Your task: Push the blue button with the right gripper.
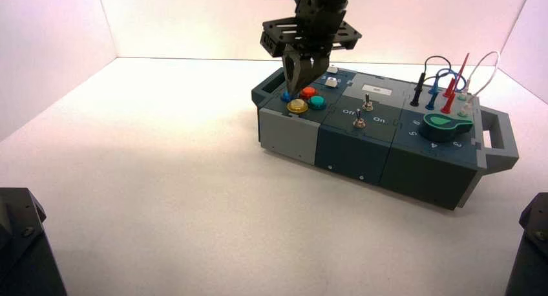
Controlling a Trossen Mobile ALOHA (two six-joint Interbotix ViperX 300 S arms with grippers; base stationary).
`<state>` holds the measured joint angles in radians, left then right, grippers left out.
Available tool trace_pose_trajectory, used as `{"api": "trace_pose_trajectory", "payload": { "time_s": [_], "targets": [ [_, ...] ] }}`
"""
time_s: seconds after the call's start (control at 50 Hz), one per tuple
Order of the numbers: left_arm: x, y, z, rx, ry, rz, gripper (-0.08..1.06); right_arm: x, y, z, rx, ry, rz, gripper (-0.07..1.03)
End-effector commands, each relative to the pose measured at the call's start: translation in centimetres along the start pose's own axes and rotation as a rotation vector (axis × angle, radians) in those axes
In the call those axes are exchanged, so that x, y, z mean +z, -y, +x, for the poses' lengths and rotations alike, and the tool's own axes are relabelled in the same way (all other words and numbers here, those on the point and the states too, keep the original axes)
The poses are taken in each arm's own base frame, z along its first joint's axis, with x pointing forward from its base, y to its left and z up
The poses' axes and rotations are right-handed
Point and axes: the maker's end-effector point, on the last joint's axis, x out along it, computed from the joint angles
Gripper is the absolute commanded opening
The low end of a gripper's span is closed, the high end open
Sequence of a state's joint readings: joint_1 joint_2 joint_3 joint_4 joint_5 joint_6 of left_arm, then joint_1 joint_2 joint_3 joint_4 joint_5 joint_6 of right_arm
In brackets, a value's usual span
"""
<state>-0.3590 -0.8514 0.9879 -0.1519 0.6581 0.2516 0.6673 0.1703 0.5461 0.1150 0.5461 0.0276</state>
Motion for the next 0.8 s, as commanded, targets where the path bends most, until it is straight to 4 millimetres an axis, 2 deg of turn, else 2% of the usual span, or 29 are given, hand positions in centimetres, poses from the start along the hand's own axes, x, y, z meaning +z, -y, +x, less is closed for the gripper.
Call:
{"api": "trace_pose_trajectory", "payload": {
  "time_s": [0.02,0.26,0.5,0.7,0.8],
  "targets": [
    [0.6,-0.3,-0.2,0.010,0.016,0.000,-0.03,1.6,-0.2,-0.6,0.005,0.043,-0.002,-0.02],
    [0.4,-0.3,-0.2,0.009,0.011,0.001,-0.03,1.6,-0.2,0.2,0.004,0.029,0.002,-0.02],
    [0.0,-0.3,-0.1,0.010,-0.003,0.006,-0.03,0.8,-0.1,0.3,0.002,0.012,0.006,-0.02],
    [-0.3,-0.3,-0.2,0.011,-0.008,0.008,-0.03,0.7,-0.1,-0.2,0.001,0.021,0.004,-0.02],
    [-0.5,-0.3,-0.4,0.013,0.001,0.008,-0.03,1.4,-0.2,-1.5,0.007,0.058,0.003,-0.02]
  ]
}}
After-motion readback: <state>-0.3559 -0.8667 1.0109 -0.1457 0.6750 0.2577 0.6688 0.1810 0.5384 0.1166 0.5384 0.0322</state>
